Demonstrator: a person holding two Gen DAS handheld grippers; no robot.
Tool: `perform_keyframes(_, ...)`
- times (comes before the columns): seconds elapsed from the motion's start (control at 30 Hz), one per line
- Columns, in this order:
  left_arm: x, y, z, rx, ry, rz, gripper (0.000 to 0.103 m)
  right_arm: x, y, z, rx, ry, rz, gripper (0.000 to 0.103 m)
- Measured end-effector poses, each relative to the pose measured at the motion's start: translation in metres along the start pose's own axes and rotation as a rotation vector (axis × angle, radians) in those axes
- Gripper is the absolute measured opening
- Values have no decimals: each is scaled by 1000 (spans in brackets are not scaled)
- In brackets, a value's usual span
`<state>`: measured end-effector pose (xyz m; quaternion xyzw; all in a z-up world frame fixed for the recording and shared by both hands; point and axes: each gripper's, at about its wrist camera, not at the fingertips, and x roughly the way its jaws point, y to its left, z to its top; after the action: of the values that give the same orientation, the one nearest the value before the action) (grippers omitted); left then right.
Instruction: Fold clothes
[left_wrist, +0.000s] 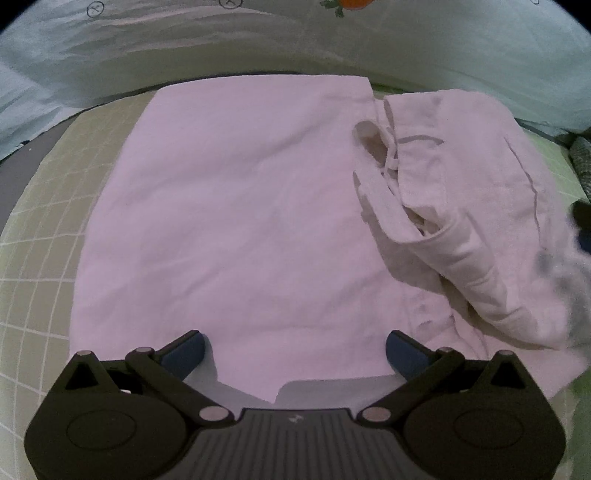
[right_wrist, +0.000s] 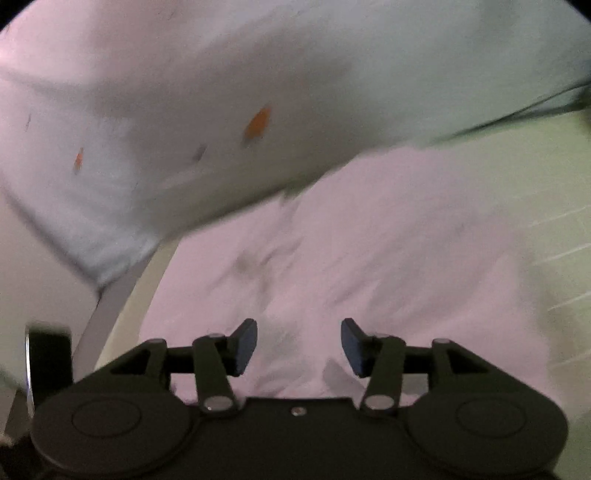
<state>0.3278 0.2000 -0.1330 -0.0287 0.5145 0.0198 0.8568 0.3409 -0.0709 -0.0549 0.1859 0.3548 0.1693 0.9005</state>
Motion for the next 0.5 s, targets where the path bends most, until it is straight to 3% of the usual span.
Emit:
perform_keyframes(0.07, -7, 6, 2, -44, 8, -8, 103, -10, -24, 7, 45, -56, -94, 53)
perform_keyframes(0.17, -28, 19, 7, -139, -44, -98, 103, -13, -64, 11, 105, -59, -228, 55)
perform_keyframes(0.33, -53, 26, 27, -194, -146, -109, 103, -4, -99, 9, 189, -31, -231, 55)
perform_keyframes(0.5, -42, 10, 43, -144, -142, -78, 103, 10, -108, 9, 184, 3, -226, 55)
